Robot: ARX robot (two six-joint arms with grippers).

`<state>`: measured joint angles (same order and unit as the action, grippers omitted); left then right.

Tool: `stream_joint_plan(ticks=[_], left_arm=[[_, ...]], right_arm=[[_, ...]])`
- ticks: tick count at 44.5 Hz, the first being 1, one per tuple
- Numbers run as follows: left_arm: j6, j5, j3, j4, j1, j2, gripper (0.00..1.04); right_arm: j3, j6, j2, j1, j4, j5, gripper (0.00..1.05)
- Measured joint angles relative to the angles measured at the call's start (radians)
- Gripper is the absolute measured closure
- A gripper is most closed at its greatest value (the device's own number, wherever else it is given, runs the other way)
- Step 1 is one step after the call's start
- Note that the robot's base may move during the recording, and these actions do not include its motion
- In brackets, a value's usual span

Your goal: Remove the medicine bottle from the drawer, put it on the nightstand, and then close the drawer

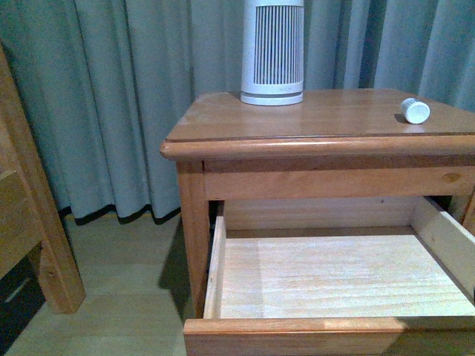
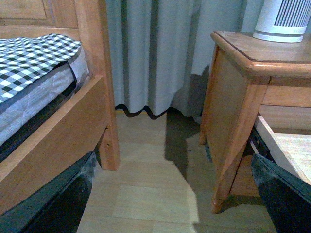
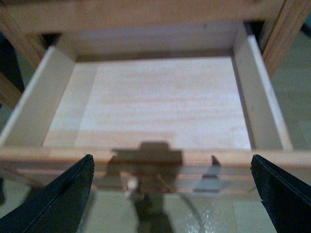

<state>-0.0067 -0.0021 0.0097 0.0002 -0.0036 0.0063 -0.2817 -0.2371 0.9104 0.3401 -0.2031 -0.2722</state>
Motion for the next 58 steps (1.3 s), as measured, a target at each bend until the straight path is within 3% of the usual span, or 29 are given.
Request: stream_joint_plan(ticks=[12,18,24,40,50,58], left_arm=[[0.0,0.0,0.0,0.0,0.0,0.0,0.07],[0.0,0.0,0.0,0.0,0.0,0.0,0.07],[0.0,0.0,0.0,0.0,0.0,0.0,0.07],[0.0,0.001,0.0,0.0,0.0,0.0,0.07],[0.0,0.001,0.0,0.0,0.0,0.0,0.07],[0.0,0.001,0.0,0.0,0.0,0.0,0.07]], right_arm=[[0.095,-0.086,0.071,0.067,-0.065,-0.04,0.07],[0.086,-0.084,0.308,-0.029,-0.282,0.018,0.07],[0.027,-0.074,0.518,-0.098,-0.402,0.061,0.07],[-0.234,0.064,0.937,-0.185,-0.651,0.023,0.07],[-0.516,0.15,1.101,-0.283,-0.636,0.041,0.07],[-0.616,0.156,1.162,-0.333,-0.569,0.046,0.07]])
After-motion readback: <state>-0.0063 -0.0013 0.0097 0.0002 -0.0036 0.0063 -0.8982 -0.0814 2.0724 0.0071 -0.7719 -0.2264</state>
